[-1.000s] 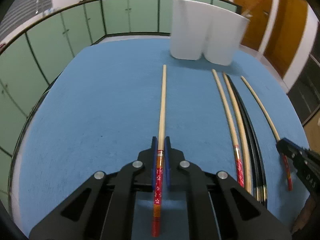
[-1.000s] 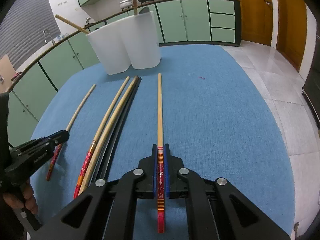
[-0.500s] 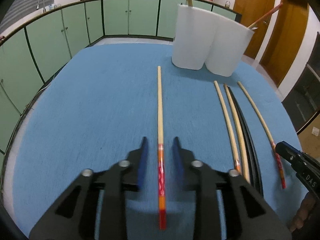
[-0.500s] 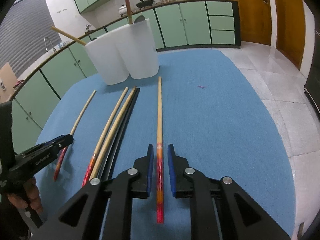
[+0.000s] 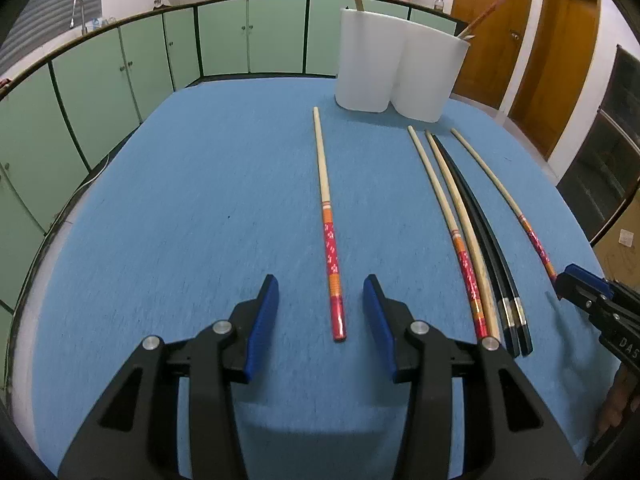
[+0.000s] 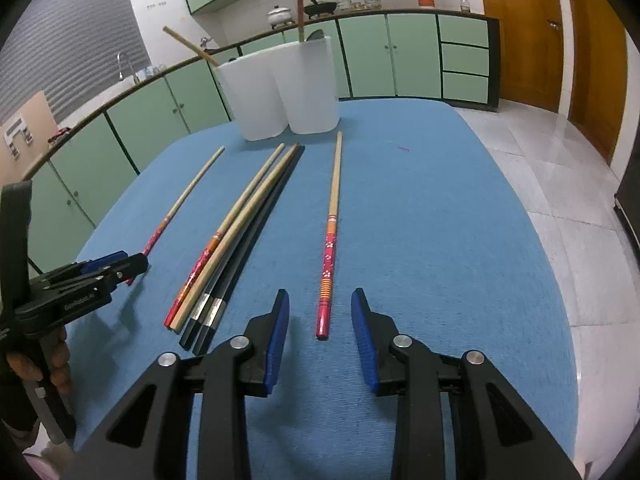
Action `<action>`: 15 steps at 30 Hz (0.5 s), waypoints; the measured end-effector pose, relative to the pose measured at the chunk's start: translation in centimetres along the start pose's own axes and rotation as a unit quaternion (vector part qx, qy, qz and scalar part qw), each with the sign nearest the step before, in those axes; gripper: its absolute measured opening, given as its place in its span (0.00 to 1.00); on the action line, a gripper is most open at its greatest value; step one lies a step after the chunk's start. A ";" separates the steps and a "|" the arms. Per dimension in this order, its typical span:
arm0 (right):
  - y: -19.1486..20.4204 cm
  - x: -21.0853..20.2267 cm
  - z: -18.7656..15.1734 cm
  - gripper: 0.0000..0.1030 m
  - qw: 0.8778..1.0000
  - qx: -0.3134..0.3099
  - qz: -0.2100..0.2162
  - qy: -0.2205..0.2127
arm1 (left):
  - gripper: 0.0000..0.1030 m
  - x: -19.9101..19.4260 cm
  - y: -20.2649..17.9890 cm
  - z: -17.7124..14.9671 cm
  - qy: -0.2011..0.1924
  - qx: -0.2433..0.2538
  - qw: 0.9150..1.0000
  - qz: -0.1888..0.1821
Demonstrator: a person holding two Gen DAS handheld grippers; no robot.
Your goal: Organize utensils
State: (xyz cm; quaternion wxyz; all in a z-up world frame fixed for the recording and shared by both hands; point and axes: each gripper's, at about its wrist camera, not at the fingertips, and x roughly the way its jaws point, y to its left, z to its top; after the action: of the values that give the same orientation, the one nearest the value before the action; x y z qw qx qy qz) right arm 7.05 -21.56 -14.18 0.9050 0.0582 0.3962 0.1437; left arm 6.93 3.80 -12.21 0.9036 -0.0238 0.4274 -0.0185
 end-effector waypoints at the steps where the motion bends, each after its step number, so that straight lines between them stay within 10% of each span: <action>1: 0.1 0.1 0.0 0.29 1.000 -0.003 0.001 0.001 | 0.42 -0.1 -0.1 -0.1 -0.001 0.001 1.000 0.001; 15: 0.4 -0.3 -1.2 0.24 1.000 -0.013 -0.004 0.011 | 0.42 -0.5 -0.6 -0.9 0.003 0.016 1.000 0.002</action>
State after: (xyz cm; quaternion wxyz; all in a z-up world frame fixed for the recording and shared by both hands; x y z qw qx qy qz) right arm 5.89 -21.28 -14.71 0.9020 0.0431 0.4040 0.1459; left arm 5.95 3.21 -12.34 0.9025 -0.0087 0.4299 -0.0239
